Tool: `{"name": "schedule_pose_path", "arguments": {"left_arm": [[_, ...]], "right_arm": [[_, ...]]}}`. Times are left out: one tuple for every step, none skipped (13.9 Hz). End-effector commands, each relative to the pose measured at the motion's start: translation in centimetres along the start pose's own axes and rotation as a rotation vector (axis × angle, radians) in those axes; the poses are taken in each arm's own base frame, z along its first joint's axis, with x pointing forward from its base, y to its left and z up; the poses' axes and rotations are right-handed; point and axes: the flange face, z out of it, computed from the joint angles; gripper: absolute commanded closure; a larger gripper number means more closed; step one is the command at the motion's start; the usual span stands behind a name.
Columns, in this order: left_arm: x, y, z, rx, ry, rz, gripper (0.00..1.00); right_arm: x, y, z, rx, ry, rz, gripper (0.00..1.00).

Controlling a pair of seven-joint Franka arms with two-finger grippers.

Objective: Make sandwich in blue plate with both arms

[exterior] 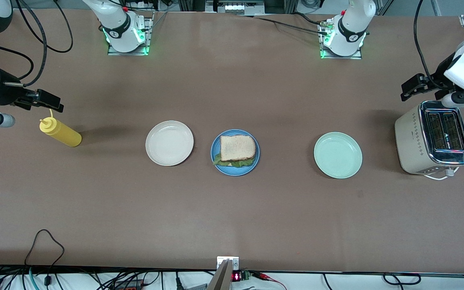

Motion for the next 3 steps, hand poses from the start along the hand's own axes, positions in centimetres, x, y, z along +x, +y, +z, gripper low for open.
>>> {"name": "schedule_pose_path", "arguments": {"left_arm": [[-0.55,-0.55,-0.13,0.014,0.014,0.03,0.0],[-0.57,-0.54,-0.11,0.012,0.012,0.03,0.0],[-0.57,-0.47,-0.12,0.014,0.012,0.033,0.0]], "right_arm": [[-0.02,0.18,-0.43,0.017,-0.003,0.017,0.0],[-0.02,0.19,-0.43,0.017,-0.003,0.017,0.0],[-0.02,0.19,-0.43,0.017,-0.003,0.017,0.0]]}}
